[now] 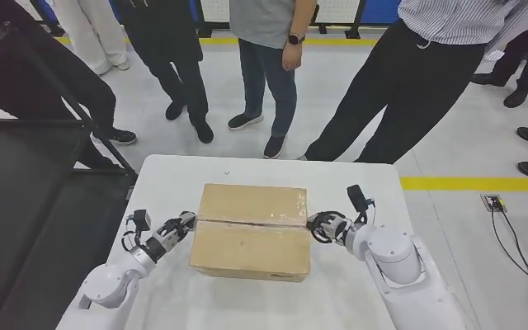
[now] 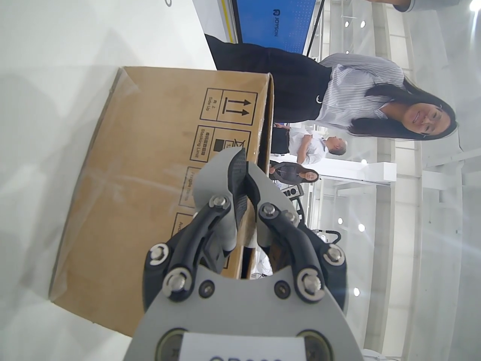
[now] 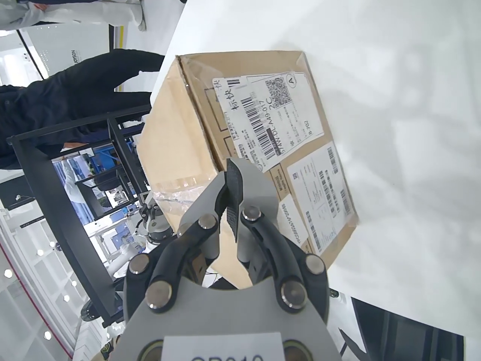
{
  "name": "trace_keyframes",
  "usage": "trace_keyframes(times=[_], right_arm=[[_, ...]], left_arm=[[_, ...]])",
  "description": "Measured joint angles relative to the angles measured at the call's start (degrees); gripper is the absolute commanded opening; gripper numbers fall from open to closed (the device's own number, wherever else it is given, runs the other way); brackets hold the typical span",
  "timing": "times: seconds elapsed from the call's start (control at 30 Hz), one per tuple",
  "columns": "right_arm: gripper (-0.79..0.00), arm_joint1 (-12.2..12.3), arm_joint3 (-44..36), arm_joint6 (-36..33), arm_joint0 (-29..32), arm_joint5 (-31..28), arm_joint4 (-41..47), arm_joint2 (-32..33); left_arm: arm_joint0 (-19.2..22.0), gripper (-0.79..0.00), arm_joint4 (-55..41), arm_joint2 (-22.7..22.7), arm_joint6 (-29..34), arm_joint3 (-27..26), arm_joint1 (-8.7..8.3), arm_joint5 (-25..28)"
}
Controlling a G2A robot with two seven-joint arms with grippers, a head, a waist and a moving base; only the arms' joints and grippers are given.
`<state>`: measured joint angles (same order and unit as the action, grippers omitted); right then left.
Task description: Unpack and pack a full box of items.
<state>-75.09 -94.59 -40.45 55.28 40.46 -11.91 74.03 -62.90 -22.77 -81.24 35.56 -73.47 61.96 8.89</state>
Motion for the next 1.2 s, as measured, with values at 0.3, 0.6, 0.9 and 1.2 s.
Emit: trace_keyframes(times=[0.3, 0.6, 0.9, 1.2], right_arm=[[-0.785, 0.26, 0.23, 1.96, 1.19, -0.47, 2.1, 1.09], [-0.785, 0.54, 2.12, 1.6, 0.27, -0.27, 2.69, 0.39], [-0.785, 0.73, 5.14, 0.63, -1.14, -1.35, 3.61, -0.66], [-0.785, 0.93, 8.96, -1.32, -3.27, -1.49, 4.53, -1.84]], left_arm=[[0.01, -0.785, 0.47, 0.16, 0.0, -0.19, 0.12, -0.22], [-0.18, -0.785, 0.81, 0.17, -0.3, -0.77, 0.23, -0.42], [-0.17, -0.785, 1.16, 0.53, -0.48, -0.54, 0.4, -0.67], [0.18, -0.785, 1.15, 0.71, -0.33, 0.2, 0.56, -0.73]])
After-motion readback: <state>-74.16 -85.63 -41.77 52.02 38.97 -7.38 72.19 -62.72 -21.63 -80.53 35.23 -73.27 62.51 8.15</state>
